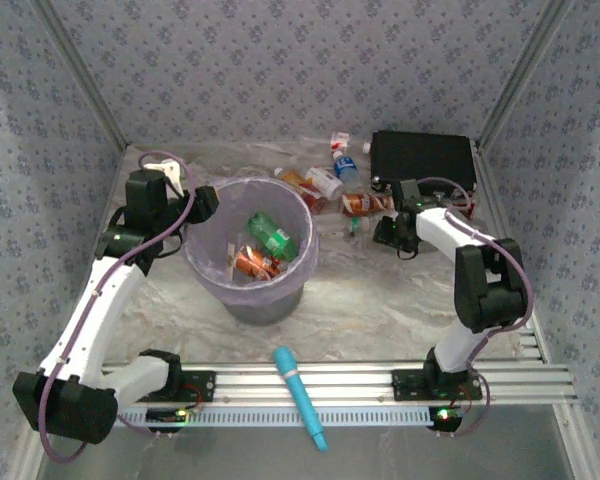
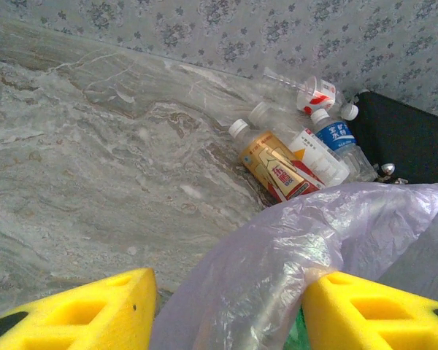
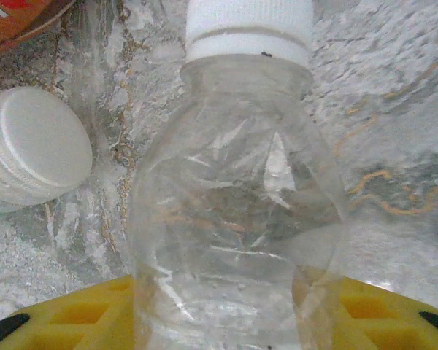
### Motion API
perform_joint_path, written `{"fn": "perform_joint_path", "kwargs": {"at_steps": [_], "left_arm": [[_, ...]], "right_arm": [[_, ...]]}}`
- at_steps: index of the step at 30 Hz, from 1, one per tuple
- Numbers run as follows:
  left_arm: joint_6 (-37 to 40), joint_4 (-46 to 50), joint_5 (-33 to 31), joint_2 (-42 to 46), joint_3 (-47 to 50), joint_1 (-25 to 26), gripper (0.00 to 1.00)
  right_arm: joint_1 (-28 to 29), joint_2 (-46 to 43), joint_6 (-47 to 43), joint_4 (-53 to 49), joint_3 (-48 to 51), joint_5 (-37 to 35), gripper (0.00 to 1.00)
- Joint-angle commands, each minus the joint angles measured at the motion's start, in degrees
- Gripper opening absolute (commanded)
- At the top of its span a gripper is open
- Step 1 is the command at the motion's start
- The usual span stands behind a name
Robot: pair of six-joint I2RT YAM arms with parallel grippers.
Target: Put the plastic bottles in the bin
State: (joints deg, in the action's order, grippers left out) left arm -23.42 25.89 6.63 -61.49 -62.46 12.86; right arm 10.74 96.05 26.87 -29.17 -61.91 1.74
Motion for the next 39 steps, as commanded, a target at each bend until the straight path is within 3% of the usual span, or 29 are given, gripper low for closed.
{"fn": "perform_joint_path", "kwargs": {"at_steps": [1,6,10,17,22,30,39], "left_arm": [[1.09,3.29,-0.71,0.41,0.41,-0.32,0.55],[0.61,2.55,-0.26,0.24,0.75,-0.29,0.55],[0.22,1.62,0.06,-0.05,1.11,-0.30,0.55],[-0.12,1.20,0.55,-0.75,0.88,-0.21,0.55],[0.21,1.66,0.29,-0.71,0.53,-0.18,0.55],[0.47,1.94,0.13,-1.00,-0.02,-0.21,0.55],[0.90,2.59,-0.48,-1.13,-0.30,-0.21,0.55]], "right_arm": [[-0.58,-4.13,-3.24,-5.00,-4.70,-0.01,0.51],[0.55,-9.68,-5.69,-13.51,-15.89,2.60,0.51],[4.60,-12.02,-7.28,-16.59,-25.01,5.53,0.50],[20.09,-8.99,-11.16,-18.79,-42.76,6.20,0.50],[27.83,-2.36,-14.81,-21.60,-53.39,8.72,0.49],[38.99,7.09,-20.65,-27.91,-59.93,14.24,0.50],[43.07,9.91,-22.23,-30.16,-53.85,17.40,0.51]]}}
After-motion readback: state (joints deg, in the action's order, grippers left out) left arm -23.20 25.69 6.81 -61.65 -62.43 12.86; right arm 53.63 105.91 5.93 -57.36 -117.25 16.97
